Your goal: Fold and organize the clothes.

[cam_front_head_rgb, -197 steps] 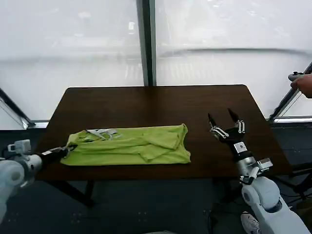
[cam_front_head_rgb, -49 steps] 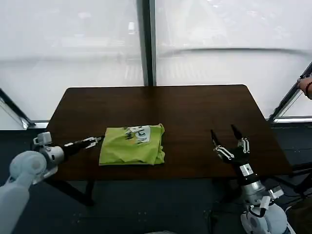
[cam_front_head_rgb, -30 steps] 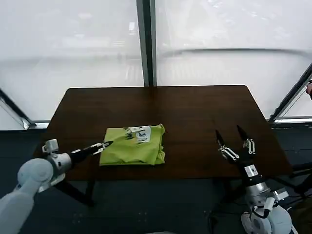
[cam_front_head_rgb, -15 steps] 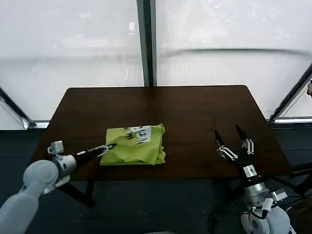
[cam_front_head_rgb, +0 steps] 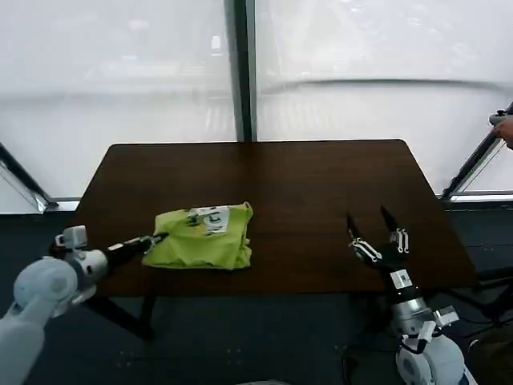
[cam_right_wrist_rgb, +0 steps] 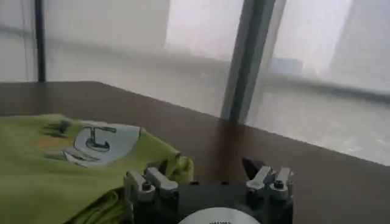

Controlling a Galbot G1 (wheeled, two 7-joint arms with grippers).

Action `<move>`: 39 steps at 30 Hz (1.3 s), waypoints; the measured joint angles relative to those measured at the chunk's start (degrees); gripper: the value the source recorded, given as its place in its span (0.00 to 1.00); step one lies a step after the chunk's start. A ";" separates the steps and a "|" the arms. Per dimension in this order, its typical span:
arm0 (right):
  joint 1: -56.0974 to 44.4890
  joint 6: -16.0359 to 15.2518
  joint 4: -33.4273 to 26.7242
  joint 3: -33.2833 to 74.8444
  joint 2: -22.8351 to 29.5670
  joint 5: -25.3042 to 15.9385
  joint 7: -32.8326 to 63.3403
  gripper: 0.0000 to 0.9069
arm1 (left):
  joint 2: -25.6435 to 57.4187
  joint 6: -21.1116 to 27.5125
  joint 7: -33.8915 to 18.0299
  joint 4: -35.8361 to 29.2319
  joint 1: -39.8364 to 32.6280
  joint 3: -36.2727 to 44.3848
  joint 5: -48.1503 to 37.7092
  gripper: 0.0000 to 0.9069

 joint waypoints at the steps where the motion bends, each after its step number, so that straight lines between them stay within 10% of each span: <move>1: 0.01 -0.58 -0.19 0.40 0.40 -0.04 0.83 0.97 | 0.55 0.00 -0.05 0.48 -0.23 -0.23 -1.30 0.97; 8: -3.81 3.71 3.54 5.72 -0.37 7.44 -3.94 0.97 | 10.57 -0.01 -0.12 10.35 -4.33 0.71 -13.87 0.97; 13: -11.23 19.77 10.46 12.96 -5.96 16.40 -12.53 0.97 | 18.00 -0.01 2.96 20.68 -7.77 2.59 -21.74 0.97; 19: -25.88 29.11 18.20 25.56 -8.21 19.59 -16.46 0.97 | 21.97 -0.02 6.03 28.79 -10.26 5.23 -24.40 0.97; 39: -39.97 30.98 22.45 38.53 -5.21 18.96 -16.56 0.97 | 21.45 -0.26 6.04 26.89 -7.19 9.27 -30.41 0.97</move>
